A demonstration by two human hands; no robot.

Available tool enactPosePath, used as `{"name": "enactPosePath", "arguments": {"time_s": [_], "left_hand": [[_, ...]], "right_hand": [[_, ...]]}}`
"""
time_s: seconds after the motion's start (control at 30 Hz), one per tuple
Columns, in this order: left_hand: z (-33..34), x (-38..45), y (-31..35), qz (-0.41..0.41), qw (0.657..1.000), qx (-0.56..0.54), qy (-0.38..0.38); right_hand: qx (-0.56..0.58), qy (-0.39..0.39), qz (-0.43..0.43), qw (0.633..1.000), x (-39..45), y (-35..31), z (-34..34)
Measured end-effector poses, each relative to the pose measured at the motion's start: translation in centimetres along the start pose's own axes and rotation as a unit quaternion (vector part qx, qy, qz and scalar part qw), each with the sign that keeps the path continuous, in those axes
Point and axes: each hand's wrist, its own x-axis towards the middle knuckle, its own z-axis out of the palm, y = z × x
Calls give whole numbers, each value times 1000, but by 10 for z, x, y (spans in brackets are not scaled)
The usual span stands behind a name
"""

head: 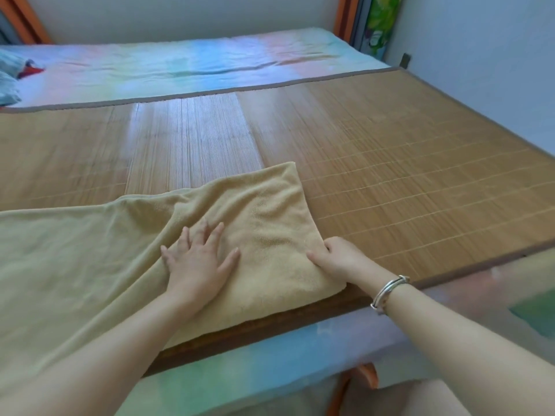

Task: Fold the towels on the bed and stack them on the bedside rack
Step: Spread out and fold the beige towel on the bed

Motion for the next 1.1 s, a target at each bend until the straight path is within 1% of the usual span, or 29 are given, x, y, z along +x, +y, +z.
{"name": "enactPosePath", "arguments": {"time_s": [0.07, 0.13, 0.2, 0.23, 0.33, 0.37, 0.43, 0.5, 0.6, 0.63, 0.7, 0.8, 0.9, 1.03, 1.1], "left_hand": [[-2, -8, -3, -32, 999, 7, -6], [-2, -11, -5, -57, 998, -10, -20], [-2, -12, -4, -58, 996, -54, -33], [-3, -12, -2, -45, 995, -79, -38], [-7, -16, 5, 8, 990, -132, -47], [-9, -17, 3, 21, 989, -142, -43], [-16, -18, -8, 24, 988, -151, -18], [-26, -16, -36, -2, 989, -146, 17], [-45, -14, -90, -73, 987, -130, 64], [-54, -15, -120, -110, 983, -124, 75], [-64, -16, -161, -155, 977, -126, 75], [-78, -24, -231, -229, 956, -162, 89], [-86, -28, -285, -295, 928, -206, 95], [-88, -20, -336, -319, 903, -263, 119], [-86, -13, -350, -313, 899, -277, 131]], "right_hand": [[-7, 63, -24, 998, -6, 0, 4], [-20, 140, -21, 990, -6, 2, -6], [-85, 198, -2, 977, -4, 9, -21], [-136, 216, 14, 967, -3, 14, -28], [-282, 228, 61, 930, -3, 23, -37], [-310, 239, 57, 919, -3, 20, -35], [-341, 259, 1, 904, 0, 3, -26], [-333, 254, -79, 905, 6, -31, -7], [-287, 208, -159, 922, 9, -97, 29], [-281, 193, -188, 921, 14, -127, 48], [-276, 175, -231, 917, 16, -166, 74], [-271, 150, -298, 903, 26, -234, 123], [-273, 123, -348, 888, 34, -293, 167], [-265, 79, -383, 882, 55, -351, 219], [-263, 64, -391, 879, 69, -369, 238]]}}
